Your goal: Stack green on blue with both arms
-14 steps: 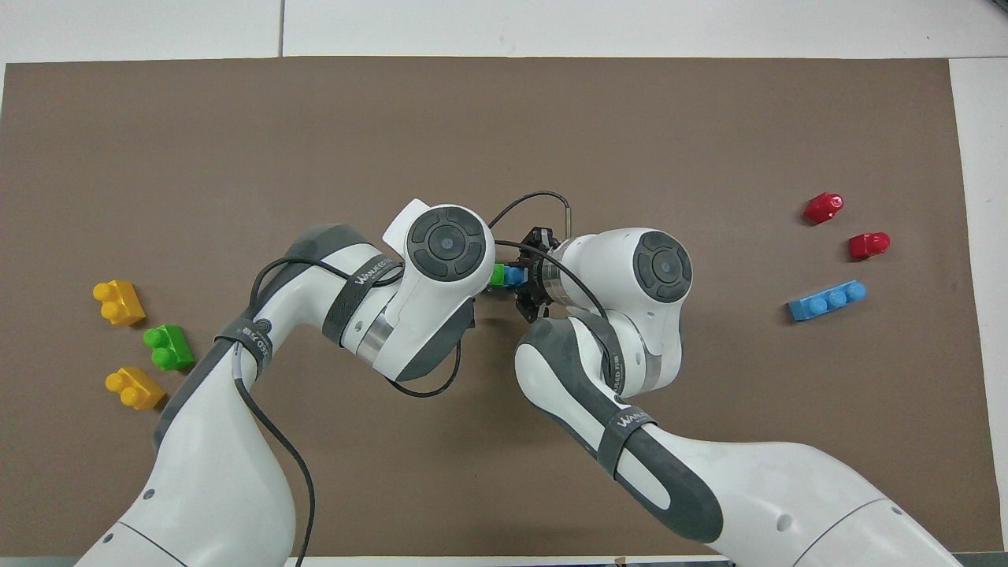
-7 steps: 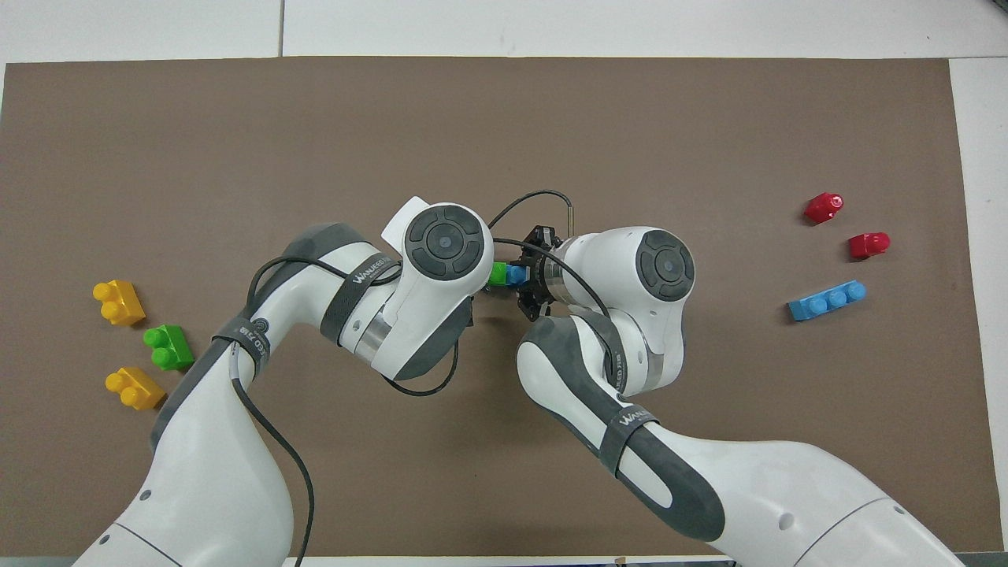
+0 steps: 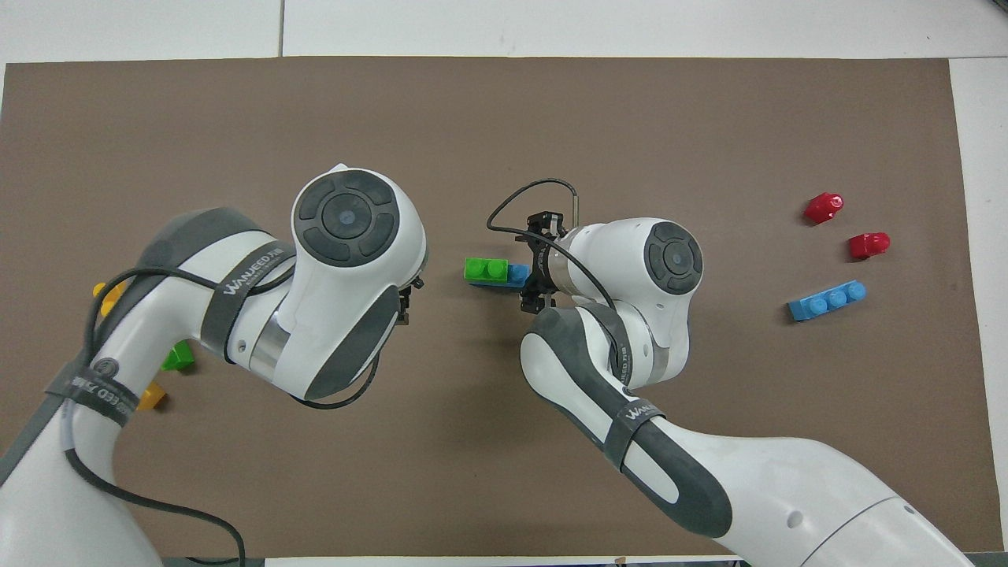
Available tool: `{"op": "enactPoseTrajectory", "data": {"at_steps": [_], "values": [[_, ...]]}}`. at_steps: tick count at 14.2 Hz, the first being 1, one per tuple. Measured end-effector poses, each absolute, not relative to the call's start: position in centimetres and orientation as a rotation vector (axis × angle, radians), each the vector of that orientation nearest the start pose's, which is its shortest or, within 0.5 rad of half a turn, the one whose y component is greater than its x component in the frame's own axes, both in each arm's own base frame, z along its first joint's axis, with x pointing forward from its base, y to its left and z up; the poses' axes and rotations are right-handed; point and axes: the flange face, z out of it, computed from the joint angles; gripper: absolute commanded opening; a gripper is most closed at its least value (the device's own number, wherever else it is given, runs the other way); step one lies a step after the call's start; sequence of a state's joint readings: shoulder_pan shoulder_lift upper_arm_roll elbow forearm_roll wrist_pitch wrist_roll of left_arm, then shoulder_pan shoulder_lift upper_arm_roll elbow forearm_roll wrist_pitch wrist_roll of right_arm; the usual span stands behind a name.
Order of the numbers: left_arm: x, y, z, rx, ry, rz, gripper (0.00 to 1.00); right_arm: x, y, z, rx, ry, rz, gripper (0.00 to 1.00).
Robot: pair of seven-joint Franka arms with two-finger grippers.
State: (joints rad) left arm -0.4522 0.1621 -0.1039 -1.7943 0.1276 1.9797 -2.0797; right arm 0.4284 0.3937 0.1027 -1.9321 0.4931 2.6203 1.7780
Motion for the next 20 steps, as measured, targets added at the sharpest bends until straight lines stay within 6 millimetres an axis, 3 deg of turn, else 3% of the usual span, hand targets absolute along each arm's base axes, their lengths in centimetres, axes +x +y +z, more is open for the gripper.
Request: {"op": "enactPoseTrajectory", "data": {"at_steps": [2, 4, 9, 14, 17, 20], "values": [[52.7, -28.9, 47.7, -2.363, -2.043, -0.168, 1.0, 57.7, 30.5, 32.5, -1.812, 2.01, 0.259, 0.99], [53.1, -26.6, 49.2, -2.417, -1.972, -0.175, 1.0, 59.5, 28.0, 34.0, -1.798, 2.007, 0.252, 1.0], [54.8, -17.9, 53.3, -2.63, -1.72, -0.159, 1.0, 63.0, 18.3, 39.6, -1.988, 1.845, 0.281, 1.0], [55.2, -9.0, 55.8, -2.845, -1.287, -0.132, 1.0, 63.7, 9.0, 45.7, -2.394, 1.464, 0.174, 1.0], [55.0, -5.2, 56.1, -2.955, -0.928, -0.085, 1.0, 63.6, 5.9, 48.6, -2.614, 1.227, 0.072, 1.0], [54.8, -2.3, 56.0, -3.034, -0.547, -0.028, 1.0, 62.3, 2.4, 52.0, -2.755, 0.945, 0.015, 1.0]]}}
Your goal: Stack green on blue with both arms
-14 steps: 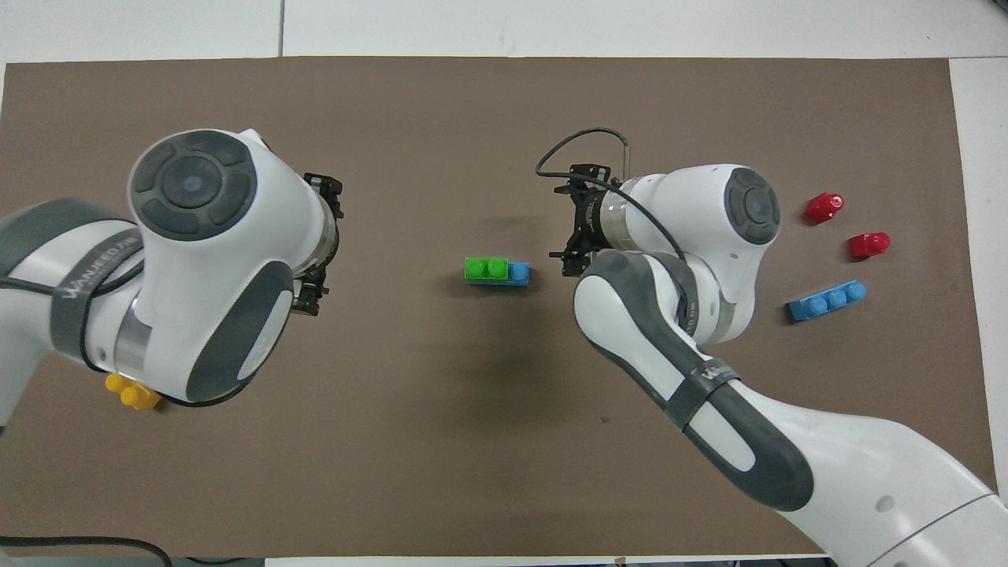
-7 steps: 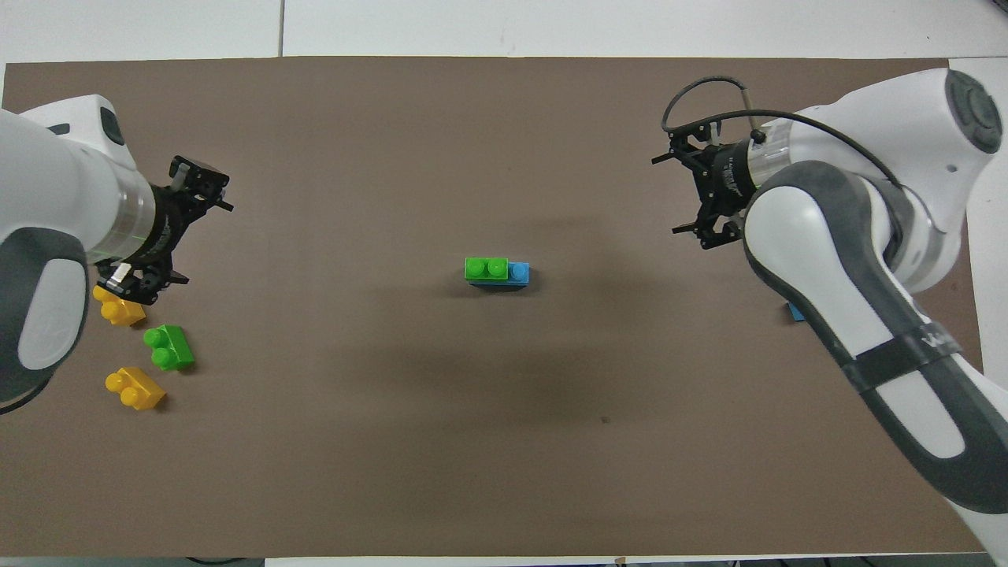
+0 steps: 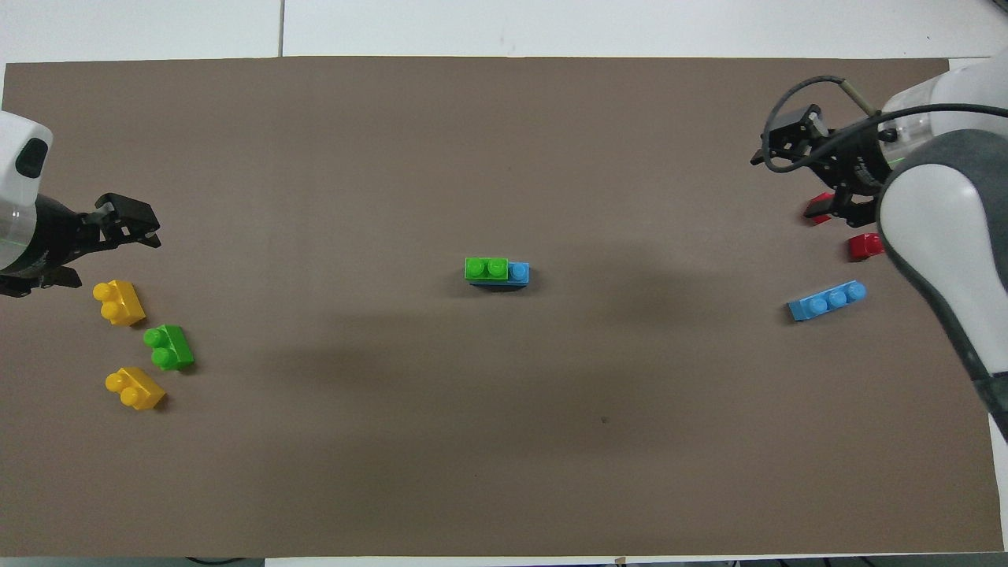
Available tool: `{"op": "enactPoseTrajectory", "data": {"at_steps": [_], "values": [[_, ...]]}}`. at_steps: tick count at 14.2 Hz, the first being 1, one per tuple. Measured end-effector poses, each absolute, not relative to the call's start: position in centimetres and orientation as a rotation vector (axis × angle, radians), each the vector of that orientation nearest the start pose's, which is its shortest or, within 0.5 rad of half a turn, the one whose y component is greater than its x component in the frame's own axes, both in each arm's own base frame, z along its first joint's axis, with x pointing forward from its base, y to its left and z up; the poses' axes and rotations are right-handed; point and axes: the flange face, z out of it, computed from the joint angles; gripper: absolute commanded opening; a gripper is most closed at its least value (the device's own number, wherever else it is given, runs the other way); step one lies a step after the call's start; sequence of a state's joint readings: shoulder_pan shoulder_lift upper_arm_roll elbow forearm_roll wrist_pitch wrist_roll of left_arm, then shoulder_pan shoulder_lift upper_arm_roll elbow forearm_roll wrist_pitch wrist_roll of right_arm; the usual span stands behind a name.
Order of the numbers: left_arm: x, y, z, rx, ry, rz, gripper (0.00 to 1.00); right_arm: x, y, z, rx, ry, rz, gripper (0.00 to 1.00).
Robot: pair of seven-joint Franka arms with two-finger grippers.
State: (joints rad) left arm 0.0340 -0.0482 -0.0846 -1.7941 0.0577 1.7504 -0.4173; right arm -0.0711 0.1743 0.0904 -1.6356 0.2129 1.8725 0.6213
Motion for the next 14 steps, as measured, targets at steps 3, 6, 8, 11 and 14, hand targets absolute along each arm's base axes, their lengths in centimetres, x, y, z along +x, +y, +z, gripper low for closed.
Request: {"op": "enactPoseTrajectory", "data": {"at_steps": [3, 6, 8, 11, 14], "values": [[54.5, -1.4, 56.6, -3.074, -0.187, 0.008, 1.0, 60.0, -0.3, 56.2, -2.898, 0.712, -0.05, 1.0], [54.3, -0.8, 58.4, -3.082, -0.068, 0.014, 1.0, 57.8, -0.3, 59.6, -3.009, 0.492, -0.05, 1.0], [54.1, -1.2, 59.4, -3.125, -0.066, 0.039, 1.0, 57.1, -0.6, 60.7, -3.077, 0.352, -0.048, 1.0], [53.9, -1.2, 60.2, -3.169, -0.082, 0.069, 1.0, 56.1, -1.5, 62.2, -3.125, 0.286, 0.016, 1.0], [53.9, -0.8, 61.3, -3.181, -0.093, 0.067, 1.0, 55.7, -2.3, 63.3, -3.125, 0.297, 0.031, 1.0]]}}
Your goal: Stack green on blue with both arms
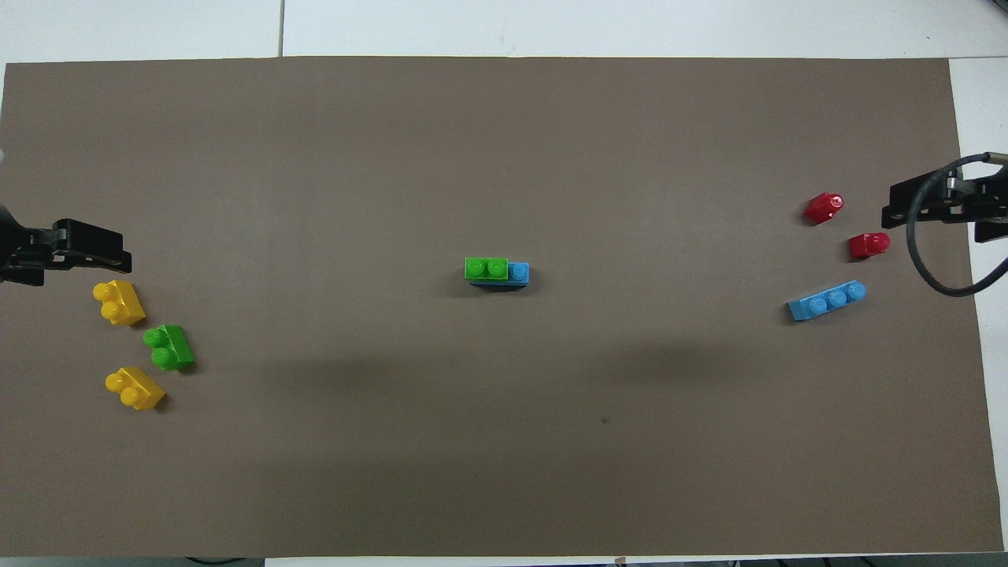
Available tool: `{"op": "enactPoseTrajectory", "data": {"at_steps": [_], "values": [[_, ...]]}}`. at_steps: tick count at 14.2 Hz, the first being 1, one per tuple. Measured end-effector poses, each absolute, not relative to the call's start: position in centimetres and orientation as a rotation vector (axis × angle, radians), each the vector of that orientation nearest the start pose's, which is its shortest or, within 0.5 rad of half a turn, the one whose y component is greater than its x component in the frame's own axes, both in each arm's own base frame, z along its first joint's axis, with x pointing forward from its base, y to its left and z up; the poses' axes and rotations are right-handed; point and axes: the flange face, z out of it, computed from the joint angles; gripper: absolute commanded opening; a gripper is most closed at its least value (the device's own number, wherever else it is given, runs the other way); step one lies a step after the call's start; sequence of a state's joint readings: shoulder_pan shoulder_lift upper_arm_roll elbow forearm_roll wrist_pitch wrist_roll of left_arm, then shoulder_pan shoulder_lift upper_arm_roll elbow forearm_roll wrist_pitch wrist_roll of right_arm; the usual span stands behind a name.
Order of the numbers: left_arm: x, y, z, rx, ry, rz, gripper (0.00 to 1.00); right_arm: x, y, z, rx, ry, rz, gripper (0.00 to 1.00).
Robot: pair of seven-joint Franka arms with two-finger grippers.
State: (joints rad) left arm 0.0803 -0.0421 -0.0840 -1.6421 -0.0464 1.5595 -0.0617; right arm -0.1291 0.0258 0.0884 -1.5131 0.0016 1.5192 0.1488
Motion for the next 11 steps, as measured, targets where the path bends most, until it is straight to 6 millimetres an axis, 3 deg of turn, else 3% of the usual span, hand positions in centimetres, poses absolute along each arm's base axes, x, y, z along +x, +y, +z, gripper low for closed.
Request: {"op": "enactPoseTrajectory", "data": {"at_steps": [11], "values": [[53.91, -0.9, 61.47, -3.181, -0.082, 0.076, 1.0, 56.02, -3.1, 62.7, -3.122, 0.317, 0.047, 1.0]]}}
